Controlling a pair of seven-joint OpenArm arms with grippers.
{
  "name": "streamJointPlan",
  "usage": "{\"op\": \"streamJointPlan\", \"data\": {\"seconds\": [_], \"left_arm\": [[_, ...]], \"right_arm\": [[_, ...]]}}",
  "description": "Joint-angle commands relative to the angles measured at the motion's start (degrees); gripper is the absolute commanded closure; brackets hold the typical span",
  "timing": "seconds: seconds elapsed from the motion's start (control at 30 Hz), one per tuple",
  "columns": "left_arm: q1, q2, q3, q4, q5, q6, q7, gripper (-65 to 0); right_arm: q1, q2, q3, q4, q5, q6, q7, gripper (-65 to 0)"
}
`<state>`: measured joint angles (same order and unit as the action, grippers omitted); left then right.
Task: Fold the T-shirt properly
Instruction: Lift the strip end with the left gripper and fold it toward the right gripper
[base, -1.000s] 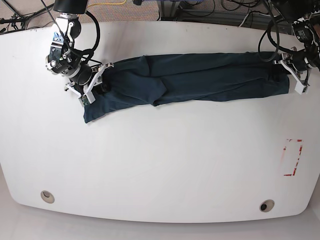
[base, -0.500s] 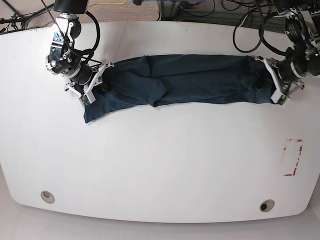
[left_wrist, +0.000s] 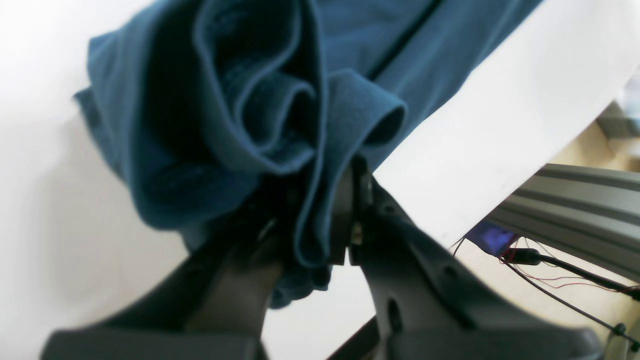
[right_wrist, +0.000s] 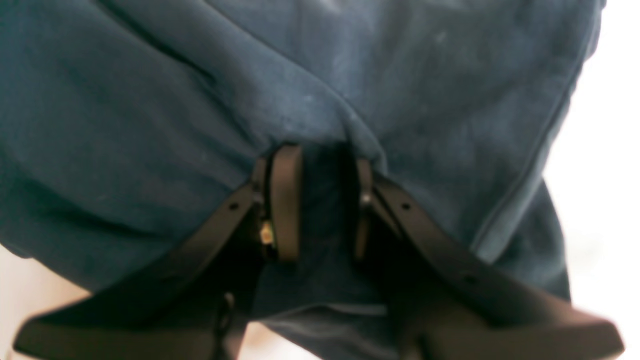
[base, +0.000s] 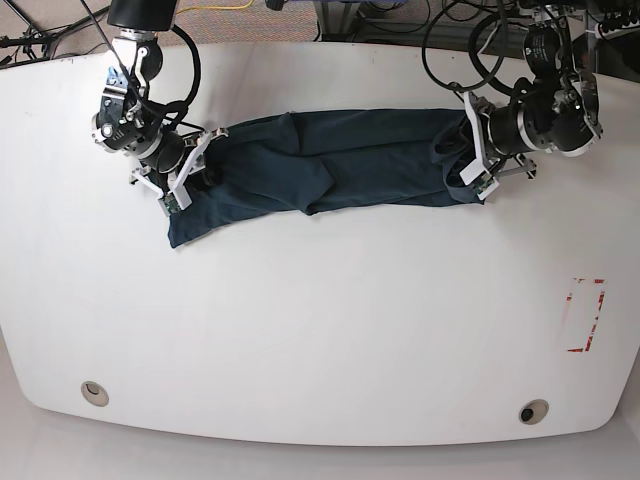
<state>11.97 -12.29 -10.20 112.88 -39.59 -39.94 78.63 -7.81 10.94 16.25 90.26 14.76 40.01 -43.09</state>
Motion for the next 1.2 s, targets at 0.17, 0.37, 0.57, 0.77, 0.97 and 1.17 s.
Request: {"op": "streamJointPlan", "data": {"seconds": [0.17, 0.37, 0.57, 0.77, 0.97, 1.17], "left_arm": [[-1.46, 5.48, 0.39, 0.83, -1.59, -0.06, -1.14, -1.5], [-3.22, 8.73, 1.89, 0.66, -1.33, -0.06, -1.14, -1.5], [-4.45, 10.23, 2.86, 0.66, -1.59, 0.78, -1.14, -1.7], [-4.89, 10.93, 4.17, 0.66, -1.51, 2.98, -1.14, -1.7], [-4.98, 10.93, 5.41, 0.66, -1.24, 4.73, -1.14, -4.0], [-5.51, 11.02, 5.76, 0.66, -1.59, 5.26, -1.14, -22.9]], "right_arm": [[0.47, 0.36, -0.03, 0.51, -0.13, -0.01, -0.03, -13.2], [0.47, 0.36, -1.96, 0.51, -0.13, -0.01, -0.03, -13.2], [0.47, 0.36, -2.23, 0.51, -0.13, -0.01, -0.03, -13.2], [0.47, 0.36, -2.23, 0.51, -0.13, -0.01, 0.06, -13.2], [0.47, 0.36, -2.23, 0.60, -0.13, -0.01, 0.06, -13.2], [0.47, 0.36, -2.23, 0.60, -0.13, -0.01, 0.06, -13.2]]}}
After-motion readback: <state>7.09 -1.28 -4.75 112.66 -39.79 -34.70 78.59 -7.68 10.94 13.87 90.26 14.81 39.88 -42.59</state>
